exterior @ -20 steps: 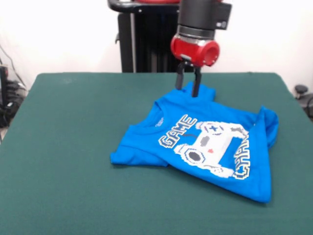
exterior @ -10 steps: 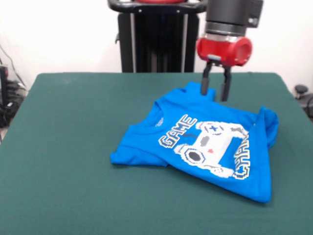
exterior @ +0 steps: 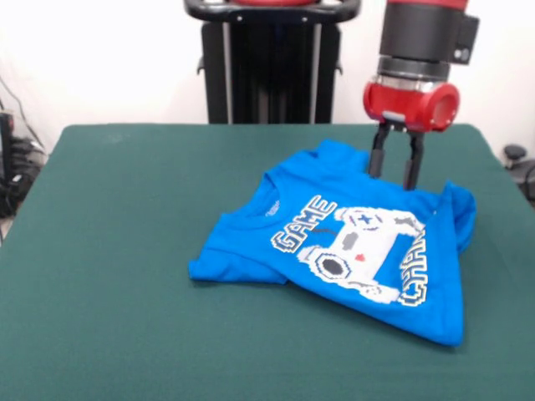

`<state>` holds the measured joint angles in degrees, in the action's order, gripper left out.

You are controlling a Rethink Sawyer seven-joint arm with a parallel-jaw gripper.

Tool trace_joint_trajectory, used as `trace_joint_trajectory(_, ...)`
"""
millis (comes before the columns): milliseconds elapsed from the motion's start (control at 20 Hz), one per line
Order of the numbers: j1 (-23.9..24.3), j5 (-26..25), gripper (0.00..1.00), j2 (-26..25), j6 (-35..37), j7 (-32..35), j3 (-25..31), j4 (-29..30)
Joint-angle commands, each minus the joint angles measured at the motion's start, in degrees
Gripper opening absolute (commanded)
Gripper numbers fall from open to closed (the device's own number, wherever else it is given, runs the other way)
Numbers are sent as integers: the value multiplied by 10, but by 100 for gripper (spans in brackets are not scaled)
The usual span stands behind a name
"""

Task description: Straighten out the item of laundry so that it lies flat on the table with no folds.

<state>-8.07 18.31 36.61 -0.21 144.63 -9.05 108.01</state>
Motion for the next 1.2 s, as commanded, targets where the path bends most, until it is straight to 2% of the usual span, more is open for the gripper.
trace_joint_trajectory(50,8,19,100,-67,-31,107,68,22)
trace_joint_trajectory(400,-6,16,100,-75,-73,130,85,54)
trace_joint_trajectory(800,-46,33,100,-44,-54,128,58,78)
trace_joint_trajectory(1200,-47,38,100,-47,-61,129,69,75)
